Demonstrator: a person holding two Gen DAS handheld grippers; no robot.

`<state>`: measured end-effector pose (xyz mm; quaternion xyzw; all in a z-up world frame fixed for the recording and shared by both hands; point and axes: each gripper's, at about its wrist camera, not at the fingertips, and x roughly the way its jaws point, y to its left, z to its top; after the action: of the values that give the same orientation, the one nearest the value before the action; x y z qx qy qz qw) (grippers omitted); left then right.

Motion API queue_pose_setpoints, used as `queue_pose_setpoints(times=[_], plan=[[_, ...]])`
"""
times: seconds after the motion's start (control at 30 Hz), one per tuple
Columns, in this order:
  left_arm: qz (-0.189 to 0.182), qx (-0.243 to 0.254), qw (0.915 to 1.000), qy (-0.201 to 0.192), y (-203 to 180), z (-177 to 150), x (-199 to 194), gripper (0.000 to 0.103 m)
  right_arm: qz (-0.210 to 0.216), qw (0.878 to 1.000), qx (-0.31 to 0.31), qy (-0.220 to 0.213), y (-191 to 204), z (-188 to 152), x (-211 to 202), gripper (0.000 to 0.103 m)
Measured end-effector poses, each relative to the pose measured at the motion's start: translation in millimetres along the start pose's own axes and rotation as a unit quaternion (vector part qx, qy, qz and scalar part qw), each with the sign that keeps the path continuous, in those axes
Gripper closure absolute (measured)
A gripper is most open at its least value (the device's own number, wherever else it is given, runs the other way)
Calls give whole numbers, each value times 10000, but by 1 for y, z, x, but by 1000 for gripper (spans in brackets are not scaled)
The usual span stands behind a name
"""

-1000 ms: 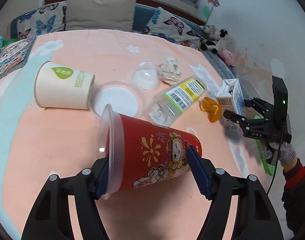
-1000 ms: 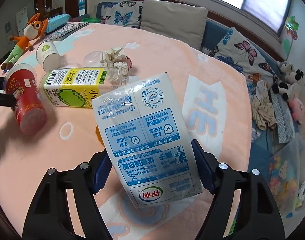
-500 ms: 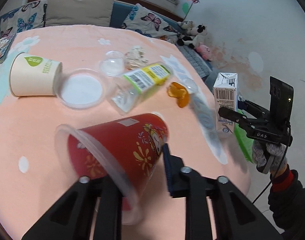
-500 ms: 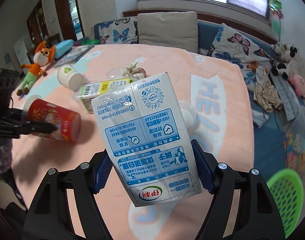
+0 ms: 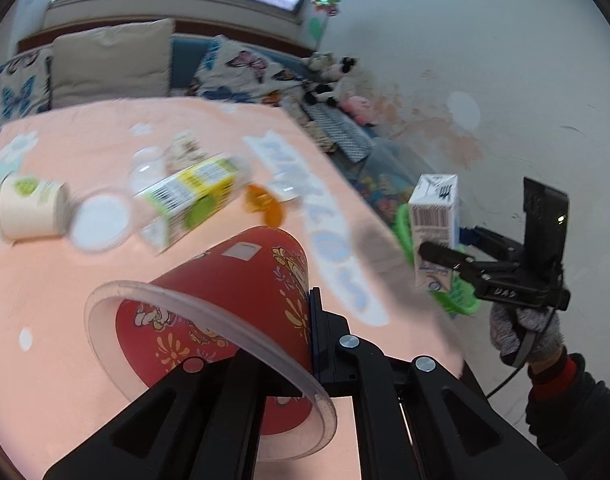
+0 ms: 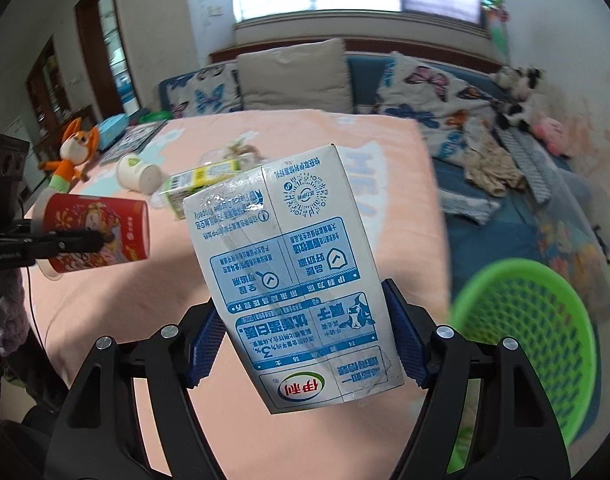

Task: Collect trash
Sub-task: 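Drop the milk carton into basket with right while left drops red cup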

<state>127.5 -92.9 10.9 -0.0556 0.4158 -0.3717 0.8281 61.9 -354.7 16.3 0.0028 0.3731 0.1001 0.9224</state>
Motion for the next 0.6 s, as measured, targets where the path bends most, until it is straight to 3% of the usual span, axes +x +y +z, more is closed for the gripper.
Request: queue_pose_setpoints(times=[0.37,0.6], plan=[[-504,816,9954,81,-88,41,39,101,-1050,9895,988,-69,-106,-46,-49,30],[-670,1187,9901,337,-137,55,76,101,-1284,9766,1722,90,-163,-85,-43,30]])
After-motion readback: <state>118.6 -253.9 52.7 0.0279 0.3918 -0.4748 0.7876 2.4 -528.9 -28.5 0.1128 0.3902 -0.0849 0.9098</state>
